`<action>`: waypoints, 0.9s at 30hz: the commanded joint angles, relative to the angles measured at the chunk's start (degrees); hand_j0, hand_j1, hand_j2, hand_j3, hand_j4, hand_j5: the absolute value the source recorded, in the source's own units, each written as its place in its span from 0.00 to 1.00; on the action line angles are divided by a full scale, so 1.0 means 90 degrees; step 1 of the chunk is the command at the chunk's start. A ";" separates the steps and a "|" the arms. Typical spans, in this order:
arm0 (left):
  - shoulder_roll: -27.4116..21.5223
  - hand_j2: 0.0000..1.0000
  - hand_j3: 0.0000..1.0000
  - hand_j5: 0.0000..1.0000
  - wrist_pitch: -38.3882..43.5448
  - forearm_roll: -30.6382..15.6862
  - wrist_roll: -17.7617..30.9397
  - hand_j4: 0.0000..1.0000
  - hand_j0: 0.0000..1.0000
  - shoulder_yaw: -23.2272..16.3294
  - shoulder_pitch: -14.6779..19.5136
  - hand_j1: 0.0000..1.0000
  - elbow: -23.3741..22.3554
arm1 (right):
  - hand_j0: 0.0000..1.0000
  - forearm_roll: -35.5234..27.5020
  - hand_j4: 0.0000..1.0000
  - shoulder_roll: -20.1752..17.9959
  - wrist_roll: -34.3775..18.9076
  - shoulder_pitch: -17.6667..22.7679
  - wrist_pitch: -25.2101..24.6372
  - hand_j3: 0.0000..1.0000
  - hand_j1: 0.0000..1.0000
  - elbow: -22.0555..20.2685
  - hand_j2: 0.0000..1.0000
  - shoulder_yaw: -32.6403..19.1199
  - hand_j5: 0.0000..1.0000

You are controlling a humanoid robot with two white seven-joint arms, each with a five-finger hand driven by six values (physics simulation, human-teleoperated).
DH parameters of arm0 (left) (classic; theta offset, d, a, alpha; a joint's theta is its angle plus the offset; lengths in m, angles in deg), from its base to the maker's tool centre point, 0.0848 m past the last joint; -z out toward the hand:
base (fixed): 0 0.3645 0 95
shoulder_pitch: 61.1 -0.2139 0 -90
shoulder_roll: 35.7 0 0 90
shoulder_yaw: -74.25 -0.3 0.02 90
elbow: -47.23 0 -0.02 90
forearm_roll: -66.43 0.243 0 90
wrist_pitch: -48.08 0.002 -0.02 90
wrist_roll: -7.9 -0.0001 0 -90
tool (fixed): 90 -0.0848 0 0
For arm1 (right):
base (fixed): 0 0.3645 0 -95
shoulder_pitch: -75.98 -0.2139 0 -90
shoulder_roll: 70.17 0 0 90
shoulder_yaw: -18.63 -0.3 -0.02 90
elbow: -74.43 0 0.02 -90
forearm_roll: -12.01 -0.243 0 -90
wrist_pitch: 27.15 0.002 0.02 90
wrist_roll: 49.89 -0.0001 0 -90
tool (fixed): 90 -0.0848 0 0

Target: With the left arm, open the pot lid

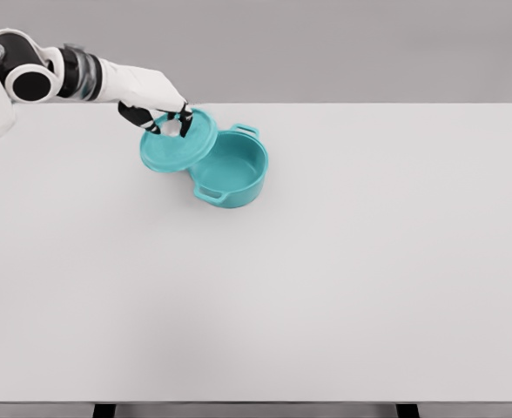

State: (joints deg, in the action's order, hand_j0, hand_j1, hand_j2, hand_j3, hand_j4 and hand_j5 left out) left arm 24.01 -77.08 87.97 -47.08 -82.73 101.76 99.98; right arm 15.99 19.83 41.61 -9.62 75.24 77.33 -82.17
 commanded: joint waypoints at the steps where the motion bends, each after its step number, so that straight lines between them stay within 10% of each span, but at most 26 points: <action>1: -0.0315 0.53 0.53 0.53 0.0017 -0.0020 -0.0002 0.53 0.53 0.0010 0.0000 0.53 -0.0011 | 1.00 -0.0002 1.00 0.0000 -0.0001 0.0000 0.0000 1.00 1.00 0.0000 1.00 -0.0001 1.00; 12: -0.0794 0.56 0.56 0.56 0.0017 0.0264 -0.0002 0.56 0.56 -0.0030 -0.0537 0.56 -0.0353 | 1.00 -0.0002 1.00 0.0000 -0.0001 0.0000 0.0000 1.00 1.00 0.0000 1.00 -0.0001 1.00; 14: -0.0774 1.00 1.00 1.00 0.0017 0.0225 -0.0002 1.00 1.00 -0.0010 -0.0537 1.00 -0.0353 | 1.00 -0.0002 1.00 0.0000 -0.0001 0.0000 0.0000 1.00 1.00 0.0000 1.00 -0.0001 1.00; 22: -0.0784 1.00 1.00 1.00 0.0017 0.0147 -0.0002 1.00 1.00 0.0058 -0.0488 1.00 -0.0353 | 1.00 -0.0002 1.00 0.0000 -0.0001 0.0000 0.0000 1.00 1.00 0.0000 1.00 -0.0001 1.00; 27: -0.1145 1.00 1.00 1.00 0.0017 -0.0517 -0.0002 1.00 1.00 0.1464 -0.0820 1.00 -0.0343 | 1.00 -0.0002 1.00 0.0000 -0.0001 0.0000 0.0000 1.00 1.00 0.0000 1.00 -0.0001 1.00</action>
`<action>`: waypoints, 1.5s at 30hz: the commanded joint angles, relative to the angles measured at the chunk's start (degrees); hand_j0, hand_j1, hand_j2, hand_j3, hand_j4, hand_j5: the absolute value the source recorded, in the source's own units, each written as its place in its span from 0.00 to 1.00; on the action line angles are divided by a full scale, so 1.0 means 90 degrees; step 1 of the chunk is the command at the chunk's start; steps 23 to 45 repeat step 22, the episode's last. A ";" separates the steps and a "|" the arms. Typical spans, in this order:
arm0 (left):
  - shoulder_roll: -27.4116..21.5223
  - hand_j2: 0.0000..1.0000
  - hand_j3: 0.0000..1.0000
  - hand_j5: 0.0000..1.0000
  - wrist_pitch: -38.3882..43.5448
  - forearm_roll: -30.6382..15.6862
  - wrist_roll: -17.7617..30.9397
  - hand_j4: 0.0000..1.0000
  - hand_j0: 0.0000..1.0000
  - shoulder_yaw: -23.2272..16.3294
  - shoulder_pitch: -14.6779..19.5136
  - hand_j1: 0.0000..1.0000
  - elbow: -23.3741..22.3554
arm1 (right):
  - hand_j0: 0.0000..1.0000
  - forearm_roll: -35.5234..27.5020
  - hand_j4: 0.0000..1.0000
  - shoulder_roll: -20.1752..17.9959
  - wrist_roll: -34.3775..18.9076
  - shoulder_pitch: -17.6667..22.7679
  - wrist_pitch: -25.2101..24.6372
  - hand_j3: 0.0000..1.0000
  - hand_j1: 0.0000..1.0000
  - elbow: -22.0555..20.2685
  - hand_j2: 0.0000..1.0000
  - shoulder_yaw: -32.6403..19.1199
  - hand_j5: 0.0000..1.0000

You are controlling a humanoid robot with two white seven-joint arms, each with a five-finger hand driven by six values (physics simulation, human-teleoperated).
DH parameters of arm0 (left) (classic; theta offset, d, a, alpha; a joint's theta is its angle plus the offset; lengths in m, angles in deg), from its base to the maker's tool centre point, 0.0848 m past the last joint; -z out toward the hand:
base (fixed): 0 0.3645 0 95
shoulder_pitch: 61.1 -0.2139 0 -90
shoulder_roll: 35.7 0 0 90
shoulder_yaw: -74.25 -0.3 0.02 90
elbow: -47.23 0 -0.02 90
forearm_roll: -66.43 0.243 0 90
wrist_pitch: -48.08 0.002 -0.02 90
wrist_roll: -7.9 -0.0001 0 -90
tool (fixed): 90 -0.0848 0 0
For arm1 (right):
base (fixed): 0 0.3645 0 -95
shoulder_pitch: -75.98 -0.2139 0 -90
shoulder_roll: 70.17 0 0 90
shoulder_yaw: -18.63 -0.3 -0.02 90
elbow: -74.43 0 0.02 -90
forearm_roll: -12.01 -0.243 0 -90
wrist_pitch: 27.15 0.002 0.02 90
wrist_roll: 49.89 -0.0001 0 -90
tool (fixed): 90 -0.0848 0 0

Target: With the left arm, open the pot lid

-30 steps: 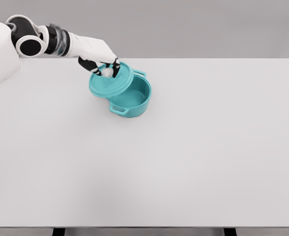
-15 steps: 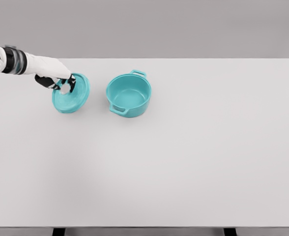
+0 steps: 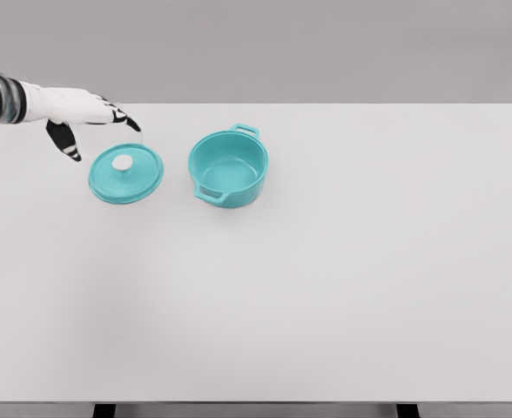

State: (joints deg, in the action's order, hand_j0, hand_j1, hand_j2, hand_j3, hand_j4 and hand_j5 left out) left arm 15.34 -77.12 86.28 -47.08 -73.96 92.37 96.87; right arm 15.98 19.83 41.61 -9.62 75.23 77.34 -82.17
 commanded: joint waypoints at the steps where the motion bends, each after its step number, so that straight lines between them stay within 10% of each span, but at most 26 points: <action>1: -0.0192 1.00 1.00 1.00 0.0021 -0.0553 -0.0002 1.00 1.00 0.0782 -0.0001 1.00 0.0002 | 1.00 -0.0002 1.00 0.0000 -0.0001 0.0000 0.0000 1.00 1.00 -0.0001 1.00 -0.0001 1.00; 18: -0.0749 1.00 1.00 1.00 0.0021 -0.1003 -0.0002 1.00 1.00 0.3625 -0.2687 1.00 0.1008 | 1.00 -0.0002 1.00 0.0000 -0.0001 0.0000 0.0000 1.00 1.00 -0.0001 1.00 -0.0001 1.00; 45: -0.0749 1.00 1.00 1.00 0.0021 -0.0974 -0.0002 1.00 1.00 0.3625 -0.2687 1.00 0.1008 | 1.00 -0.0002 1.00 0.0000 -0.0001 0.0000 0.0000 1.00 1.00 -0.0001 1.00 -0.0001 1.00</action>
